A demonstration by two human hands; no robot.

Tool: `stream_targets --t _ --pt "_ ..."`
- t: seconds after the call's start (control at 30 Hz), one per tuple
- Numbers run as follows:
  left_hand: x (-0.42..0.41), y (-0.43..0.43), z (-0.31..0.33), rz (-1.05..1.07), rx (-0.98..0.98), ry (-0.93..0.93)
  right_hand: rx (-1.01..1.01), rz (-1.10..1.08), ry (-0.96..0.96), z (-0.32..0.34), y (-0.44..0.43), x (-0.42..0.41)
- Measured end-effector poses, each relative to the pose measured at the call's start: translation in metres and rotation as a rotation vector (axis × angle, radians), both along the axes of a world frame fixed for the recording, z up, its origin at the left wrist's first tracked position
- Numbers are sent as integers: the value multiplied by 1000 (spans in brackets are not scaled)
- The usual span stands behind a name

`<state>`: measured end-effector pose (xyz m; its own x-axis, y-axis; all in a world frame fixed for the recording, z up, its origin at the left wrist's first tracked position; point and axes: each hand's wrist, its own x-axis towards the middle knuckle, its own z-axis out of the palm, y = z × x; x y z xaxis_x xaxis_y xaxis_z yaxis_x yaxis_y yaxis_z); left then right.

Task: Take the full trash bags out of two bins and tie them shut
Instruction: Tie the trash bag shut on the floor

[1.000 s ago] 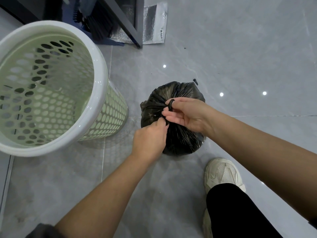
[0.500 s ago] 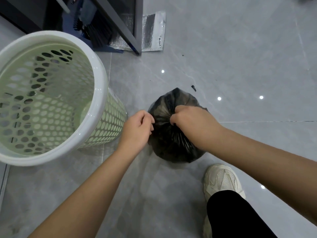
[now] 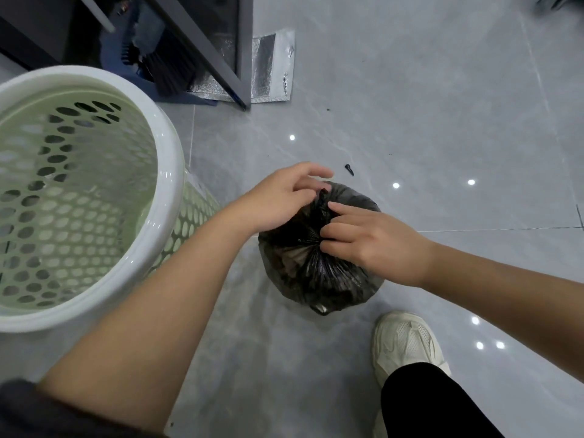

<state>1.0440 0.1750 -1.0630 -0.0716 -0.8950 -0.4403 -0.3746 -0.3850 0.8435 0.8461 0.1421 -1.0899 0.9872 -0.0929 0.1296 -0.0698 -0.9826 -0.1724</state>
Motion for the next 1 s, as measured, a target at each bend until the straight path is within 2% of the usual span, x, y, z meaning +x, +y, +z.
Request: stream_targets --t 0.1,0.27,0.4,0.53,0.63,0.77,0.87,1.0 --pt "-7 -16 -2 -265 164 -82 -1 21 -23 -1 0 -1" --pt "-9 -17 1 -271 255 16 27 0 -25 -6 0 -7" --pt "-2 -2 -7 -292 111 -147 56 1 -81 -10 -2 -11" --pt "-3 18 -18 -65 -27 -227 8 11 -107 -11 0 -12" --pt "-7 29 -20 14 -94 -207 5 5 -125 -12 1 -12" --pt "-11 38 -19 6 -195 -232 21 3 -147 -12 4 -11" --pt "-11 40 -14 -13 -194 -212 64 28 -116 -13 6 -10" --pt "-12 39 -13 -187 -232 -405 101 40 -86 -13 5 -7"
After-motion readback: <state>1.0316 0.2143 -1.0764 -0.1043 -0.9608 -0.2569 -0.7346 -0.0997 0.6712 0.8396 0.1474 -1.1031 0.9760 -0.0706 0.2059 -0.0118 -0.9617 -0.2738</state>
